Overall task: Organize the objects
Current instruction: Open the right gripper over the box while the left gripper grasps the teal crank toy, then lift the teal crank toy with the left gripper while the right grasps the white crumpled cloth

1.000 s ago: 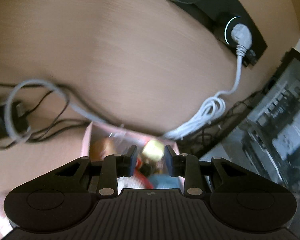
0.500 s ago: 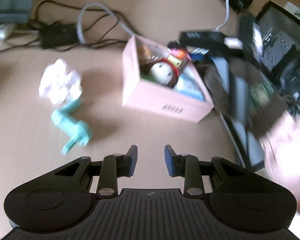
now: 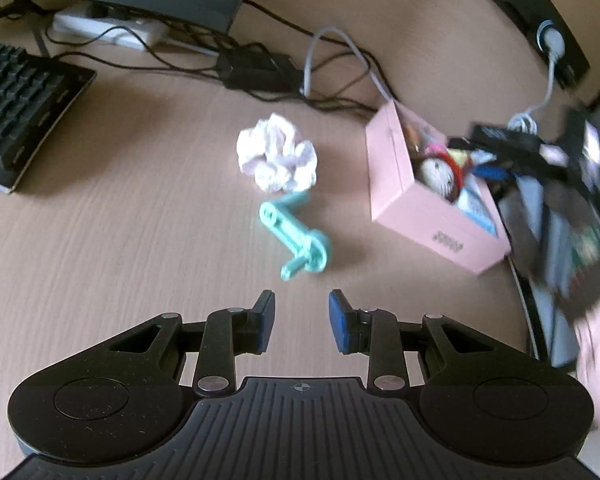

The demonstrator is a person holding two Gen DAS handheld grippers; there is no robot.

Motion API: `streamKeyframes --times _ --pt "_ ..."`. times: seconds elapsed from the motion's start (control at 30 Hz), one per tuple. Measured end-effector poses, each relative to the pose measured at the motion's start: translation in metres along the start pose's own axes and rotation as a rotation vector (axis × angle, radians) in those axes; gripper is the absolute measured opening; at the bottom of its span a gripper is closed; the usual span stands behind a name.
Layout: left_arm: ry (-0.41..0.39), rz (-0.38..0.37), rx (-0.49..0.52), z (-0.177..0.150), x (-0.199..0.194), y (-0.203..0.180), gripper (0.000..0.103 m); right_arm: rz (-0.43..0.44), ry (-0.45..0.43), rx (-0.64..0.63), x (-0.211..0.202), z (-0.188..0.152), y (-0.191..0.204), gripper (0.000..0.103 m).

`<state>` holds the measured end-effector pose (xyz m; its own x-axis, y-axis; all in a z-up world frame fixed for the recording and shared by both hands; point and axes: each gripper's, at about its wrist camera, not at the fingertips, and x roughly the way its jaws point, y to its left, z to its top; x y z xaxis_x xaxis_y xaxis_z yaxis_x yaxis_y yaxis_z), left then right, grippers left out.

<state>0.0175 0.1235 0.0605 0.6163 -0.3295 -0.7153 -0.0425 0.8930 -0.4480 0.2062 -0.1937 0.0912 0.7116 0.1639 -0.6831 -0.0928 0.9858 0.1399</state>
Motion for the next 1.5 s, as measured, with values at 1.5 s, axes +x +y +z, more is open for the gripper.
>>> streamKeyframes --times 1.5 --pt "0.091 0.164 0.102 -0.005 0.013 0.022 0.015 0.168 -0.043 -0.401 -0.069 -0.141 0.135 0.086"
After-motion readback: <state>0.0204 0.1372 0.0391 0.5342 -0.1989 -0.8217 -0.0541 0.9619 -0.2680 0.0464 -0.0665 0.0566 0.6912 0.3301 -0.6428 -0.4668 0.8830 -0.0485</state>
